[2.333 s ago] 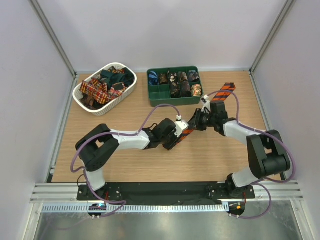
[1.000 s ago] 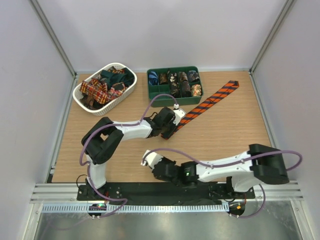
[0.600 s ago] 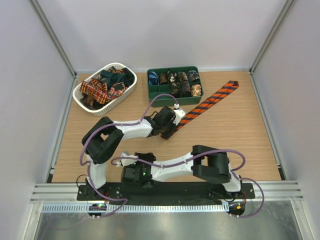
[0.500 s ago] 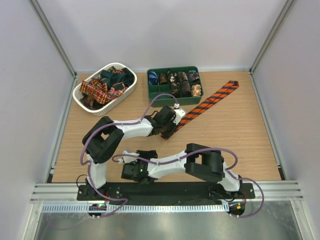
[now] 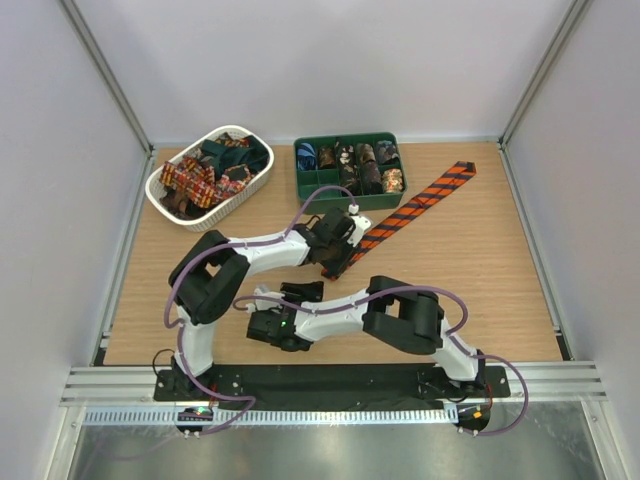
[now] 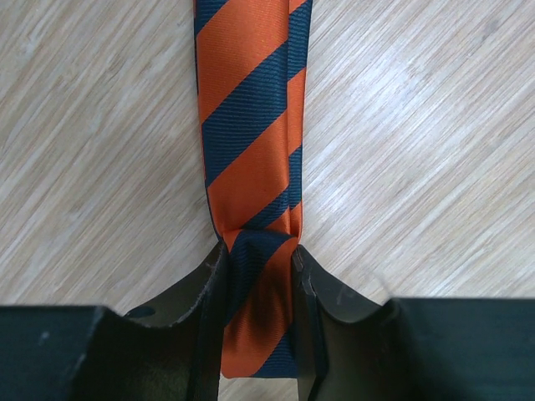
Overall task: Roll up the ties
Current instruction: Roll the tie
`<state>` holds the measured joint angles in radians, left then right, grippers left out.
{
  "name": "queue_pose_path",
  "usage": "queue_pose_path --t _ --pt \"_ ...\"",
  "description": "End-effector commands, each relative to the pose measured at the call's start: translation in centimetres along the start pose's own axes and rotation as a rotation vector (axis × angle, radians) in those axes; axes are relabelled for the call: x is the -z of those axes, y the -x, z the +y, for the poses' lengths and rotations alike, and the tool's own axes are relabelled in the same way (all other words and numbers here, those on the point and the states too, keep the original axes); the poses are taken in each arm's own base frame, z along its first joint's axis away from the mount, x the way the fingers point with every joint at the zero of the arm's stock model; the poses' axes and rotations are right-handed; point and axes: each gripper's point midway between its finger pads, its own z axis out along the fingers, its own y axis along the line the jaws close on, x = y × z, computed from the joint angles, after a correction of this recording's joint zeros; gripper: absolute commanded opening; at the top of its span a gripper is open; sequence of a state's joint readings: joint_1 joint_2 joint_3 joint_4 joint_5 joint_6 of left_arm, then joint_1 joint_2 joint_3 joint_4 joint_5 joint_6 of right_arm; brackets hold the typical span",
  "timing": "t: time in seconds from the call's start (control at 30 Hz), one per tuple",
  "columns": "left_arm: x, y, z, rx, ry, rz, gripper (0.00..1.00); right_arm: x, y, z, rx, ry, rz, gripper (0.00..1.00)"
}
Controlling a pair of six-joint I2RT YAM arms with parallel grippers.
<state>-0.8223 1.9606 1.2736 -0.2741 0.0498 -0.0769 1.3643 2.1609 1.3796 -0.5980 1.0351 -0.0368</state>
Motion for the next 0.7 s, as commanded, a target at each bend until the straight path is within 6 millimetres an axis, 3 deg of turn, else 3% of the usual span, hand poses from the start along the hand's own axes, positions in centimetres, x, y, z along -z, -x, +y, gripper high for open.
queue_pose_path --t 0.0,0.4,0.67 --pt "0.0 -5.5 -0.9 0.045 -0.040 0.216 0.30 -1.0 0.0 0.6 0.053 0.011 0.010 0.57" --pt "1.7 -5.6 -1.5 0.058 -0.040 0.278 0.30 -3.6 -1.4 0.7 0.103 0.003 0.071 0.57" --pt "2.1 -5.5 -1.4 0.069 -0.024 0.301 0.30 -4.3 -1.9 1.0 0.119 0.005 0.093 0.57"
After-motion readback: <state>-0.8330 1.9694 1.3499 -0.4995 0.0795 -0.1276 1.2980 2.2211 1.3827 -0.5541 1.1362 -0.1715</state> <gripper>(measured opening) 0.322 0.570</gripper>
